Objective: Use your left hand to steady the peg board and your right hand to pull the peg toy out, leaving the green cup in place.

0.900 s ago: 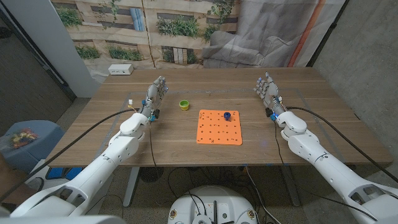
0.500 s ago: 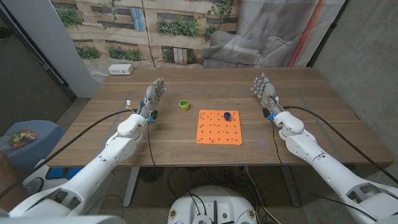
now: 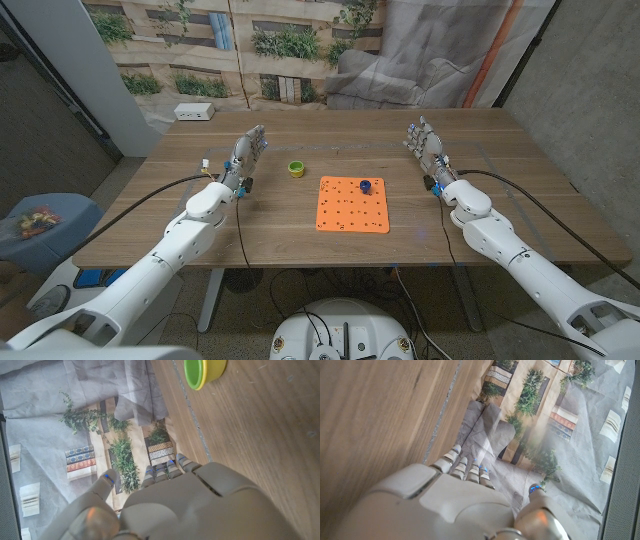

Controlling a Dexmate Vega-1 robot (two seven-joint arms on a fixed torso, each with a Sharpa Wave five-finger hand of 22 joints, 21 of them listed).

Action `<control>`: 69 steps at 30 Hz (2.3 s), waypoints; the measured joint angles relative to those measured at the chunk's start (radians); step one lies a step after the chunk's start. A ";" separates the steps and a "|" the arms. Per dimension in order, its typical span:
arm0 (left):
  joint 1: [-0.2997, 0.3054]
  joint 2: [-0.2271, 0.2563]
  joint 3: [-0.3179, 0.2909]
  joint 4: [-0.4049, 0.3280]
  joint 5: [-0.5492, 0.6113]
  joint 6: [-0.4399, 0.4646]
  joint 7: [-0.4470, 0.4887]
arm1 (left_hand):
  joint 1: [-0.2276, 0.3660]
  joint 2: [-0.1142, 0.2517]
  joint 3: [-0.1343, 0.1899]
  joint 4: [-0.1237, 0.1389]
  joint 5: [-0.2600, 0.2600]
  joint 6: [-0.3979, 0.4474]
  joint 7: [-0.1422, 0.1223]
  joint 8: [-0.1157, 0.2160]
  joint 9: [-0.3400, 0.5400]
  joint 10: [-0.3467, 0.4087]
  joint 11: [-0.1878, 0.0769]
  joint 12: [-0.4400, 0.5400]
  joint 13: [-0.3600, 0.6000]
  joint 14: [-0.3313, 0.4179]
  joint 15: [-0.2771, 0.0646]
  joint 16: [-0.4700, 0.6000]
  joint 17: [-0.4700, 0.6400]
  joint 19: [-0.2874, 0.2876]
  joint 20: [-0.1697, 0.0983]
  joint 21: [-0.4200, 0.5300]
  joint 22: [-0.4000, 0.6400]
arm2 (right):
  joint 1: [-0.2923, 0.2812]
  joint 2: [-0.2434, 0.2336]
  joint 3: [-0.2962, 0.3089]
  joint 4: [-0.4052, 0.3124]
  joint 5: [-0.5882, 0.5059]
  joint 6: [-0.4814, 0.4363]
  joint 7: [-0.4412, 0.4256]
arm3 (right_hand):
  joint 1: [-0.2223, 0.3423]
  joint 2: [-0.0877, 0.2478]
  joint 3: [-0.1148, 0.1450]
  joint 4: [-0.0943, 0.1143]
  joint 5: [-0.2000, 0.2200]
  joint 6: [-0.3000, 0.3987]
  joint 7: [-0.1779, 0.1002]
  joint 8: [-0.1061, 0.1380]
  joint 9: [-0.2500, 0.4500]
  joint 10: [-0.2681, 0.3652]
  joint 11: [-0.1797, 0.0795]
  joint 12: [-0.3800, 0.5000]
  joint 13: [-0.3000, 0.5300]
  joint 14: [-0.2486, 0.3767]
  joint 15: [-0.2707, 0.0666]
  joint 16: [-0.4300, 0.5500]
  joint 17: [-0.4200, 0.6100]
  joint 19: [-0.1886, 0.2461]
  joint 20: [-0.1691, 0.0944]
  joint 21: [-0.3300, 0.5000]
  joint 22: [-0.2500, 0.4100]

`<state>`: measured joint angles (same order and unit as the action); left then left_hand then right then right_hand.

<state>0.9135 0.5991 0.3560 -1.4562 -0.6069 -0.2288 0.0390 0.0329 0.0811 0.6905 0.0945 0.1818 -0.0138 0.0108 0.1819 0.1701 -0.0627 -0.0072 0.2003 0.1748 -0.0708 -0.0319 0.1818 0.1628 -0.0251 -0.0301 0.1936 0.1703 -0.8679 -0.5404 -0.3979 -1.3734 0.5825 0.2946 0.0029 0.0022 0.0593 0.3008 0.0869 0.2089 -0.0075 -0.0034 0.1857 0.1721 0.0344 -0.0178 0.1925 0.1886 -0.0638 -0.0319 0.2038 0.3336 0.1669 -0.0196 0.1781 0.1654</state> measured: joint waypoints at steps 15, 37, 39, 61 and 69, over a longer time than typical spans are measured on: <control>0.067 0.055 0.000 -0.166 0.125 0.024 0.118 | 0.013 0.005 0.024 -0.023 0.000 0.062 -0.004 0.012 0.000 0.063 -0.006 0.015 0.000 0.044 -0.002 0.000 0.000 0.039 -0.003 0.008 -0.003 | -0.020 -0.013 0.007 -0.017 -0.002 0.011 0.002 | 0.010 -0.010 0.004 -0.004 0.000 0.006 -0.006 0.000 0.000 0.011 0.000 0.004 0.000 0.004 -0.004 0.000 -0.009 0.007 -0.007 0.000 0.000; 0.143 0.220 0.003 -0.420 0.329 0.163 0.153 | 0.013 0.005 0.029 -0.023 0.000 0.088 -0.009 0.012 0.000 0.093 -0.021 0.015 0.000 0.073 0.001 0.000 0.007 0.075 -0.003 0.008 -0.003 | -0.015 -0.034 0.010 0.001 -0.017 0.034 0.027 | 0.017 -0.004 0.005 -0.005 0.000 0.006 -0.006 0.000 0.000 0.011 0.000 0.004 -0.003 0.009 0.002 0.000 -0.023 0.007 -0.007 0.000 0.000; 0.145 0.235 0.008 -0.437 0.357 0.173 0.154 | 0.013 0.005 0.029 -0.023 0.000 0.089 -0.007 0.012 0.000 0.093 -0.021 0.015 0.000 0.073 0.001 0.000 0.007 0.075 -0.003 0.009 -0.003 | -0.015 -0.037 0.011 0.001 -0.017 0.034 0.029 | 0.017 -0.004 0.008 -0.008 0.000 0.006 -0.006 0.000 0.000 0.011 0.000 0.004 -0.003 0.009 0.002 0.000 -0.023 0.007 -0.007 0.000 0.000; 0.165 0.390 0.056 -0.564 0.698 0.243 0.132 | 0.002 0.002 0.024 -0.003 0.000 0.108 -0.034 0.012 0.000 0.105 -0.034 0.010 0.000 0.082 0.000 0.000 0.007 0.098 -0.005 0.013 -0.003 | 0.025 -0.038 0.005 0.060 -0.013 0.034 0.081 | 0.026 0.005 0.012 -0.013 0.000 0.006 -0.005 0.000 0.000 0.011 0.000 0.004 -0.003 0.009 0.001 -0.004 -0.033 0.007 -0.007 0.000 0.000; 0.162 0.430 0.074 -0.581 0.803 0.229 0.116 | -0.002 -0.002 0.021 0.000 0.000 0.114 -0.040 0.012 0.000 0.111 -0.039 0.010 0.000 0.082 0.000 0.000 0.007 0.098 -0.005 0.013 -0.003 | 0.038 -0.034 0.001 0.079 -0.013 0.036 0.091 | 0.026 0.005 0.015 -0.015 0.000 0.006 -0.005 0.000 0.000 0.010 0.000 0.004 -0.003 0.009 0.002 -0.004 -0.037 0.007 -0.007 0.000 0.000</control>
<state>1.0750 1.0293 0.4300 -2.0375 0.1964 -0.0002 0.1553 0.0311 0.0792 0.7111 0.0942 0.1817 0.1000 -0.0288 0.1942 0.1697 0.0480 -0.0466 0.2108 0.1747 0.0111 -0.0321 0.1818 0.1701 0.0732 -0.0355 0.2070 0.1676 -0.8295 -0.5746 -0.3971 -1.2947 0.5692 0.3302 0.0943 0.0283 0.0648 0.3158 0.0717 0.2089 -0.0019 -0.0088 0.1857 0.1724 0.0449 -0.0180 0.1965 0.1861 -0.0548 -0.0304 0.1998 0.2969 0.1739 -0.0267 0.1781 0.1651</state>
